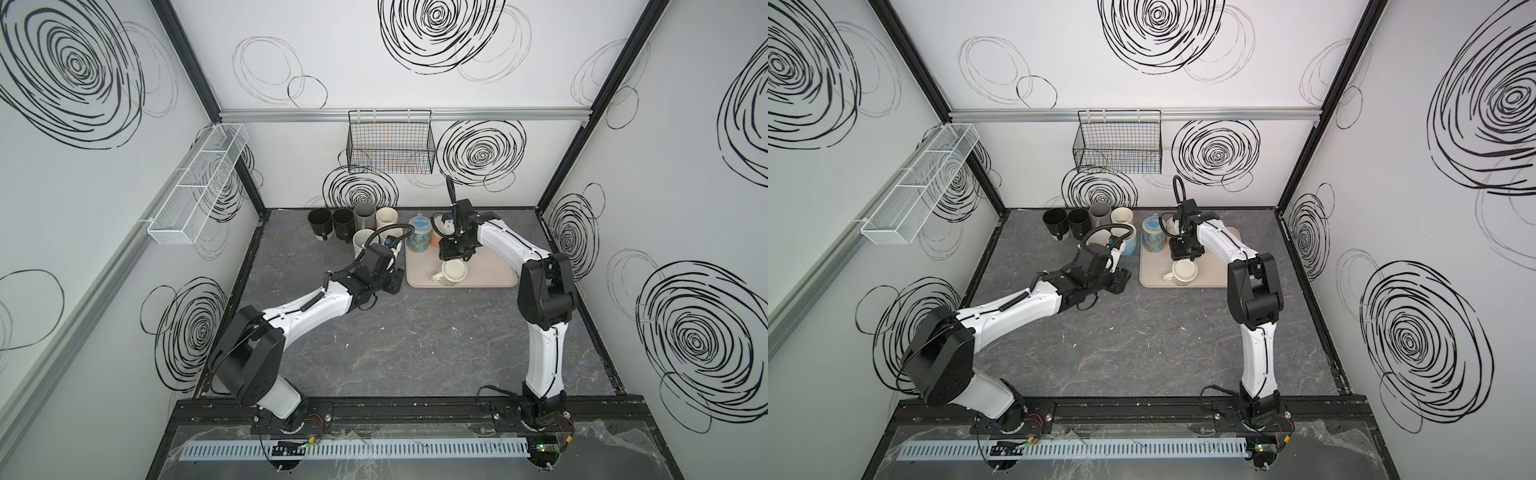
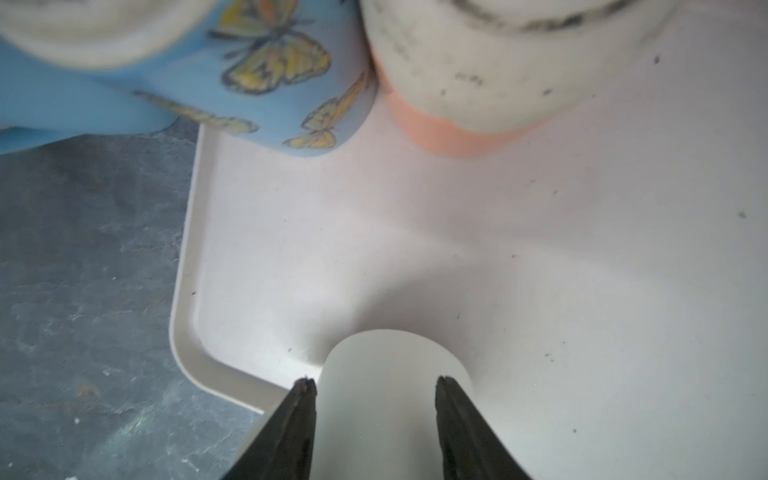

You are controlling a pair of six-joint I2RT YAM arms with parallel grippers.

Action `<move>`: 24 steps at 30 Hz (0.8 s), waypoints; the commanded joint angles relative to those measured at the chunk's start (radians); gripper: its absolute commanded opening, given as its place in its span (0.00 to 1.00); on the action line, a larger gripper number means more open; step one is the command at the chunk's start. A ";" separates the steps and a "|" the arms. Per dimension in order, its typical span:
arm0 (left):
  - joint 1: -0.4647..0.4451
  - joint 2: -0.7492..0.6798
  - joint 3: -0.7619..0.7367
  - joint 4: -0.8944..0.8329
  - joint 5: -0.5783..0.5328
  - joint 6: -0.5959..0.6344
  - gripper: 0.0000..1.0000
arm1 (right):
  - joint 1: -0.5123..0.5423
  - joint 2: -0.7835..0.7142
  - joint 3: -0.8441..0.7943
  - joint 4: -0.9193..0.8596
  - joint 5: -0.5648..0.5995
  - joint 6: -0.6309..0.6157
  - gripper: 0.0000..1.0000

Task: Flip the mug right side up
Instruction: 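Grasp the white mug with the right gripper and lift it off the tray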

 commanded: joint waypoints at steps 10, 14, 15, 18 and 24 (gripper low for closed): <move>-0.109 0.278 0.232 0.065 0.003 0.105 0.56 | -0.052 0.009 0.074 -0.010 -0.025 0.001 0.50; -0.109 0.354 0.311 0.054 0.006 0.174 0.56 | -0.070 -0.053 0.044 0.020 -0.028 0.014 0.51; -0.109 0.368 0.326 0.055 0.005 0.189 0.56 | -0.073 -0.077 0.021 0.036 -0.030 0.020 0.51; -0.102 0.416 0.366 0.049 0.022 0.225 0.55 | -0.085 -0.152 -0.069 0.092 -0.050 0.050 0.52; -0.095 0.492 0.425 0.043 0.076 0.345 0.54 | -0.147 -0.318 -0.295 0.226 -0.124 0.139 0.52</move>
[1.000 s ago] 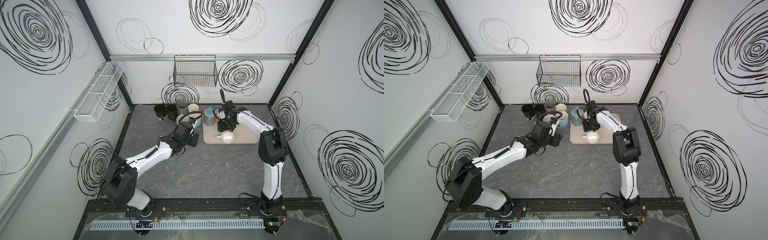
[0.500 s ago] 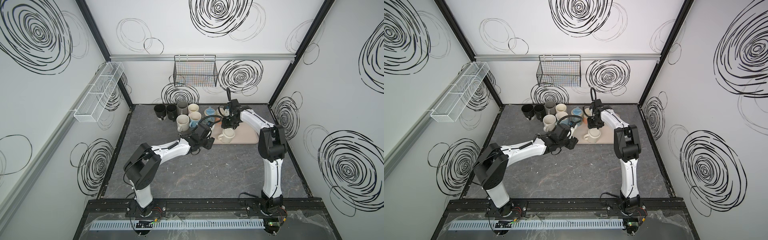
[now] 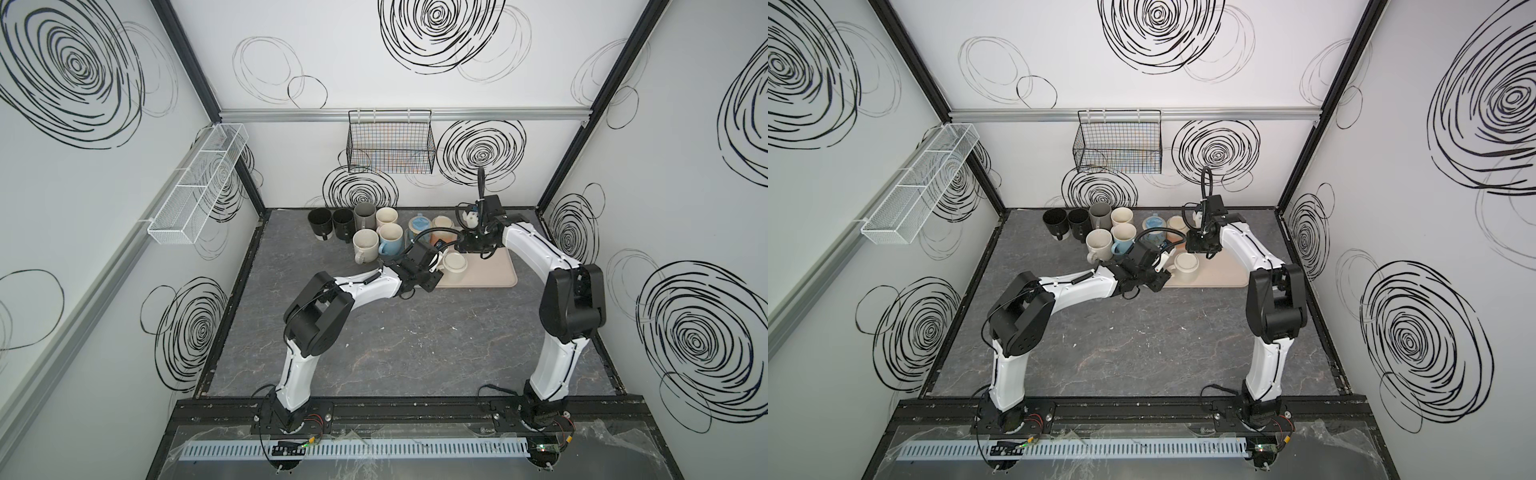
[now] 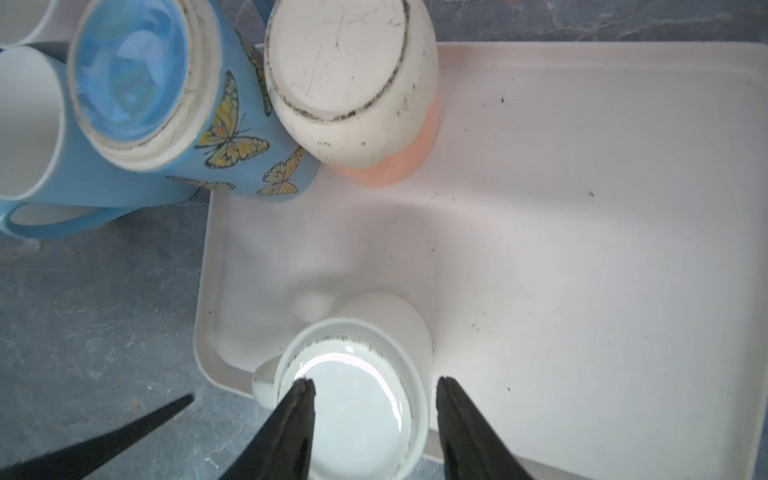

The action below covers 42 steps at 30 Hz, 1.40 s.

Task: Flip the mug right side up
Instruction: 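Grasp the white mug with the right gripper and lift it off the tray, then bring the white mug to the left gripper and grasp its handle with the left gripper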

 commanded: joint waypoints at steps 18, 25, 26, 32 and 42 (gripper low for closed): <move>0.025 0.262 0.383 -0.187 0.104 0.170 0.27 | -0.151 -0.172 -0.370 0.328 -0.313 0.228 0.52; 0.040 0.230 0.334 -0.126 0.097 0.077 0.01 | -0.185 -0.163 -0.441 0.442 -0.398 0.324 0.51; 0.046 0.219 0.316 -0.109 0.102 0.050 0.00 | -0.188 -0.166 -0.446 0.450 -0.403 0.332 0.51; 0.103 0.115 0.117 0.155 0.211 -0.206 0.00 | -0.214 -0.195 -0.517 0.555 -0.464 0.432 0.51; 0.146 0.015 -0.138 0.684 0.322 -0.685 0.00 | -0.208 -0.256 -0.726 0.872 -0.538 0.714 0.51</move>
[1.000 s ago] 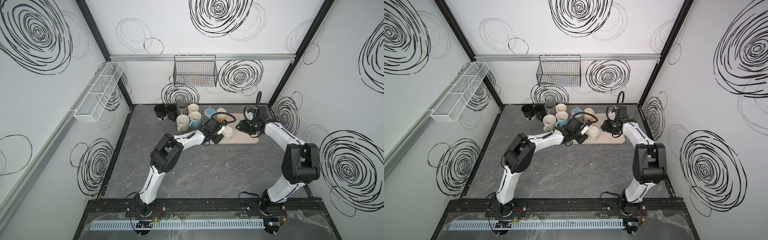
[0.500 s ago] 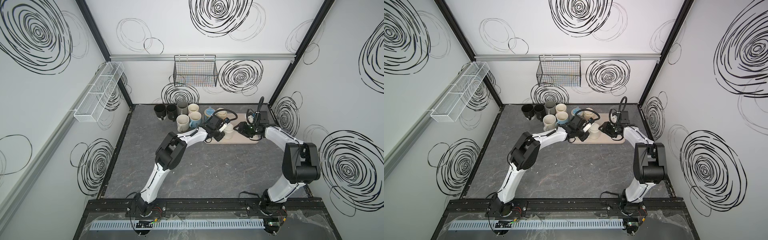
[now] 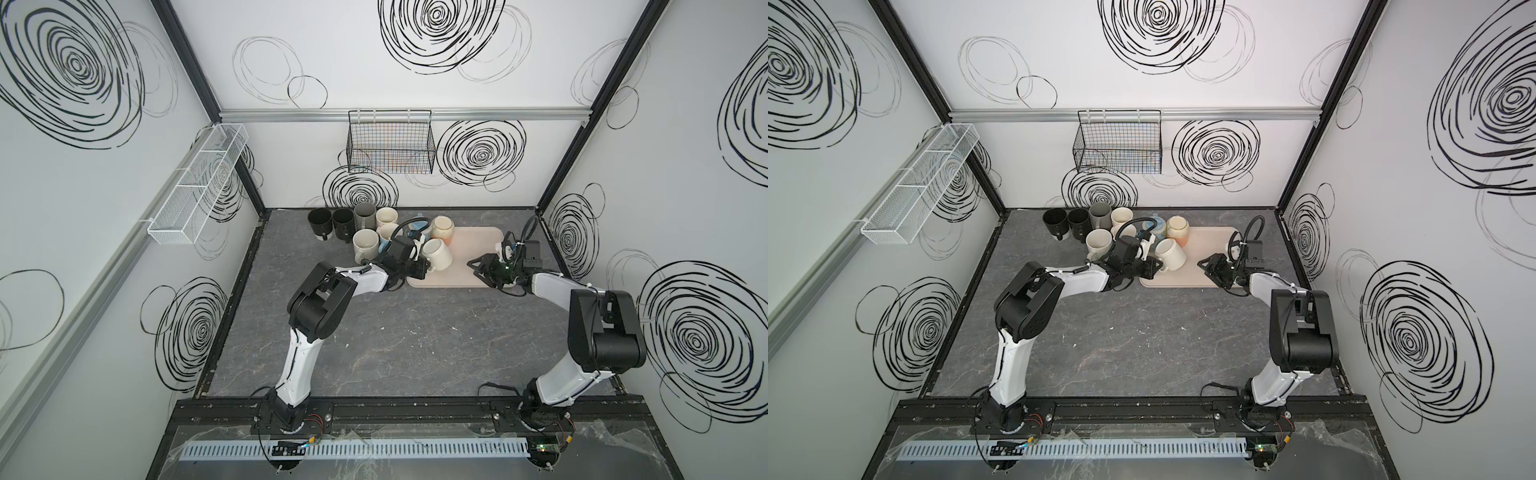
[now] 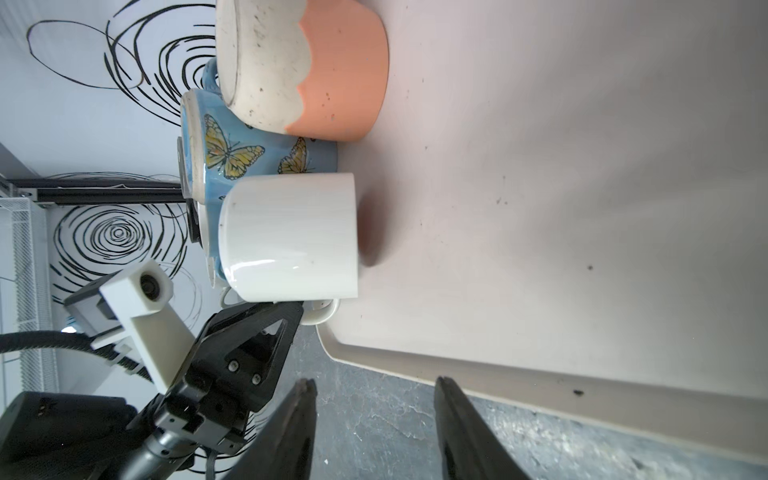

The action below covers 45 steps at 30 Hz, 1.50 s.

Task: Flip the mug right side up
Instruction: 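Bring the white mug to the left gripper and grasp its handle with the left gripper, then hold the red-lined white mug with the left gripper while the right gripper steadies its rim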

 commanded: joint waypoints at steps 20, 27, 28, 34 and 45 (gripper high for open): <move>-0.033 -0.186 -0.198 0.722 0.002 -0.554 0.00 | 0.182 -0.045 -0.076 0.517 -0.045 0.483 0.50; -0.045 -0.225 -0.228 0.785 -0.023 -0.622 0.00 | 0.203 -0.052 -0.067 0.617 -0.045 0.561 0.50; -0.046 -0.226 -0.230 0.792 -0.024 -0.633 0.00 | 0.206 -0.052 -0.065 0.624 -0.046 0.567 0.50; -0.060 -0.243 -0.246 0.816 -0.040 -0.672 0.00 | 0.225 -0.068 -0.037 0.646 -0.040 0.579 0.50; -0.057 -0.303 -0.301 0.790 -0.090 -0.677 0.00 | 0.231 -0.225 -0.103 0.536 0.059 0.520 0.52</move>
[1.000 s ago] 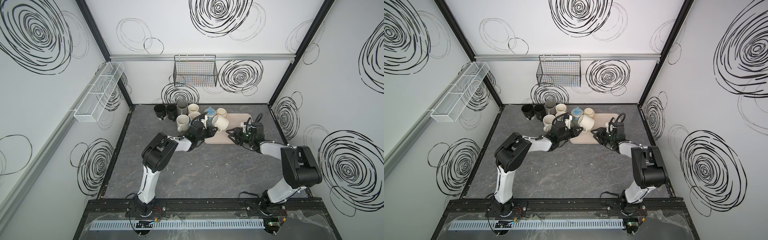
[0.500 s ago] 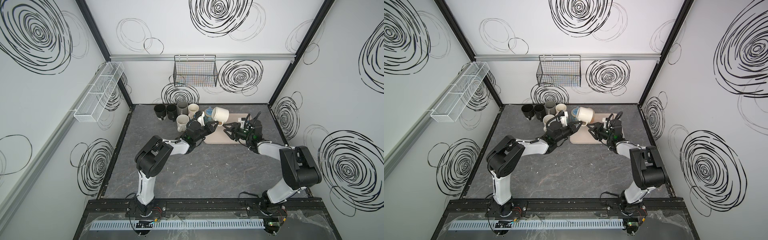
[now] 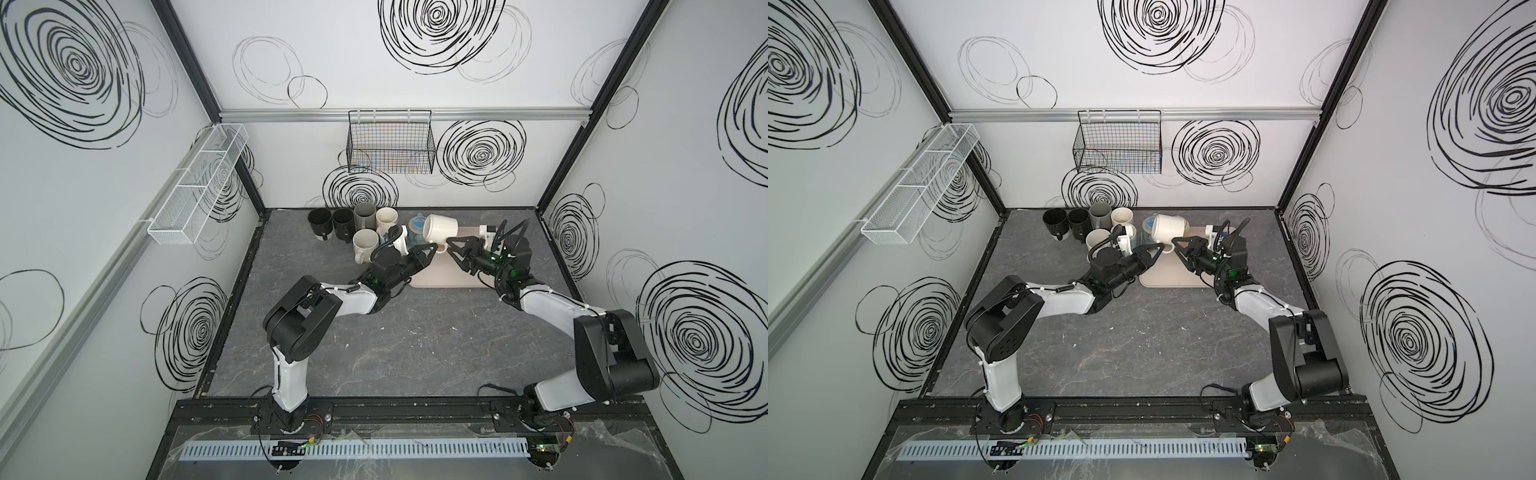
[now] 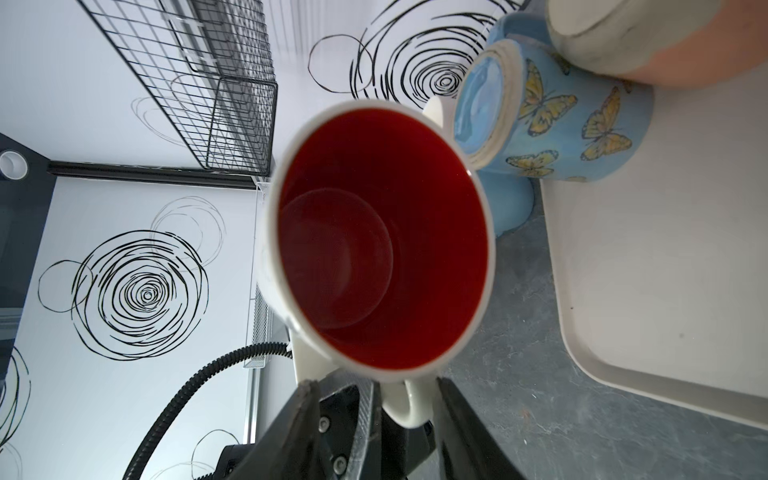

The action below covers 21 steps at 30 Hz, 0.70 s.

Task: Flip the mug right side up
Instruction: 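Hold the red-lined white mug with the left gripper while the right gripper steadies its rim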

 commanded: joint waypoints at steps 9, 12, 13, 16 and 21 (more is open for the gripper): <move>-0.014 -0.095 -0.006 0.203 -0.014 -0.042 0.00 | 0.047 0.000 0.042 0.023 0.007 -0.007 0.53; -0.016 -0.101 -0.019 0.235 -0.011 -0.069 0.00 | 0.057 0.014 0.052 0.028 0.008 -0.008 0.52; -0.017 -0.105 -0.025 0.245 -0.012 -0.076 0.00 | 0.059 0.019 0.055 0.030 0.010 -0.007 0.52; -0.019 -0.123 -0.041 0.256 -0.013 -0.082 0.00 | 0.063 0.026 0.060 0.037 0.016 -0.002 0.51; -0.019 -0.146 -0.065 0.294 -0.012 -0.109 0.00 | 0.080 0.041 0.078 0.038 0.016 0.000 0.51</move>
